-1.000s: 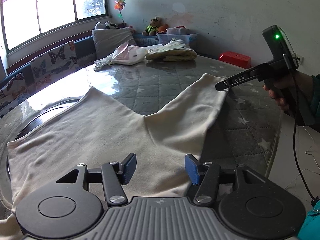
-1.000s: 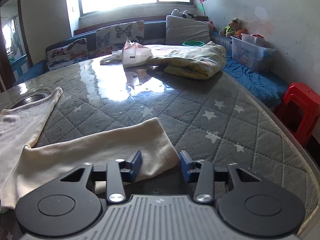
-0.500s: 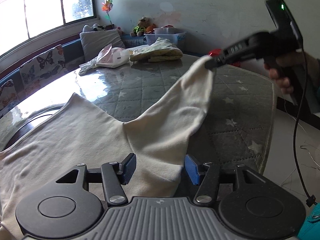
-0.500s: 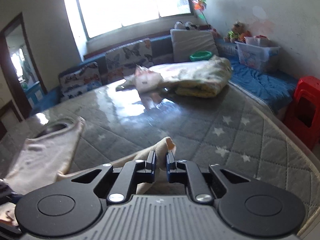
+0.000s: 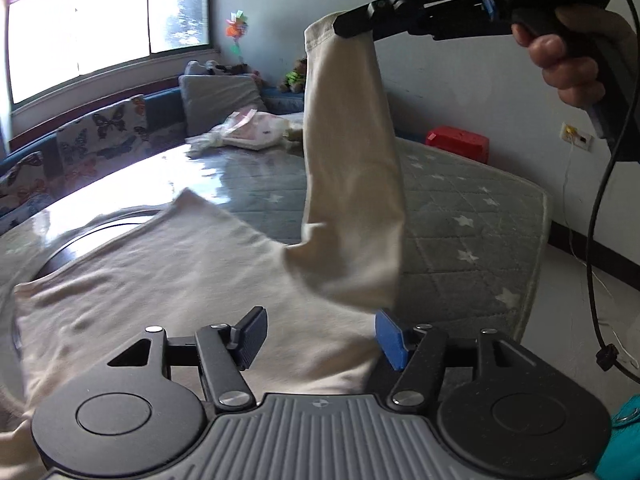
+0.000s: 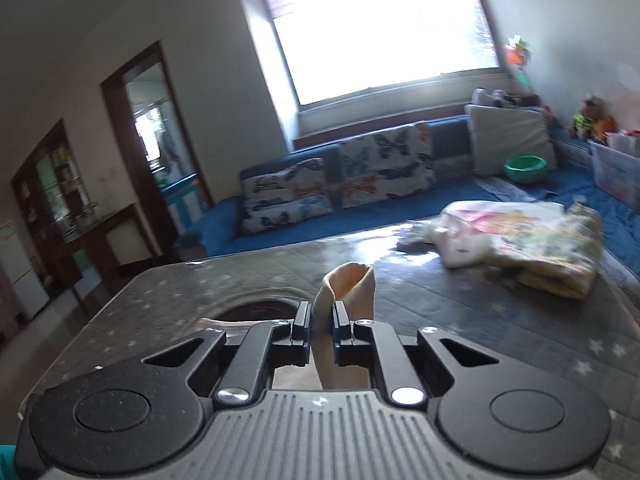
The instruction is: Fold clothes
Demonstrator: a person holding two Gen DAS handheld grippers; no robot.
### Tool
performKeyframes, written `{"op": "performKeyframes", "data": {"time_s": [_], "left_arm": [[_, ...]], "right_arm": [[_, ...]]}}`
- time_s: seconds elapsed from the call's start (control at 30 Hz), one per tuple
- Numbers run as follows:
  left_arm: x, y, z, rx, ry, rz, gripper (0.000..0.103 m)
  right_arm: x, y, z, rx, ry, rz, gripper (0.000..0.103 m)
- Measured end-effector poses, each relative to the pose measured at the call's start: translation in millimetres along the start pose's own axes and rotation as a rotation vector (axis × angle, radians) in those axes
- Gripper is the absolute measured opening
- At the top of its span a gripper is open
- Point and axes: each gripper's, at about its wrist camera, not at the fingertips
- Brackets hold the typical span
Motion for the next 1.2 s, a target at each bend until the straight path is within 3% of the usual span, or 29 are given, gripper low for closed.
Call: {"op": "performKeyframes", "data": {"time_s": [0.13,0.37,0.6,0.8,0.97,1.2], "left_arm": [[14.3,19.3,28.9,-0.068,0.069,-0.024,0.064],[36.2,46.7,68.0,-0.178,0.175,-0.056,0.064],[50.7,51.8,86.5,-0.214,0.243,-0.04,0.065],[48.5,55.2,89.6,-0.224,0.251,-0.047,0.065],[43.4,57.3,91.4,-0.224,0.249,-0.073,0.065],[31.7,50.5,86.3,-0.191,0.235,-0.087,0.065]], "right_arm": [[-3.7,-23.3,38.1,-0.069,0.047,0.038,0.009],[17.8,-86.8,101.9,-0.173,0.124,0.183,0.009],[48.4,-135.7,138.0,-0.212,0.167,0.319,0.009],[55.5,-137.8,133.7,-0.221,0.173,0.346,0.018],[60.0,-122.9,106.9,-0.126,0.202,0.346,0.019],[88.1,-115.3,59.2,0.007,0.193,0.42,0.019]]}}
Point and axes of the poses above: each gripper's, at about its wrist camera, not at the fingertips, and y roughly against the way its jaws point, z to its left, x to its underside, and after that the axes turned 8 degrees about z, right-handed
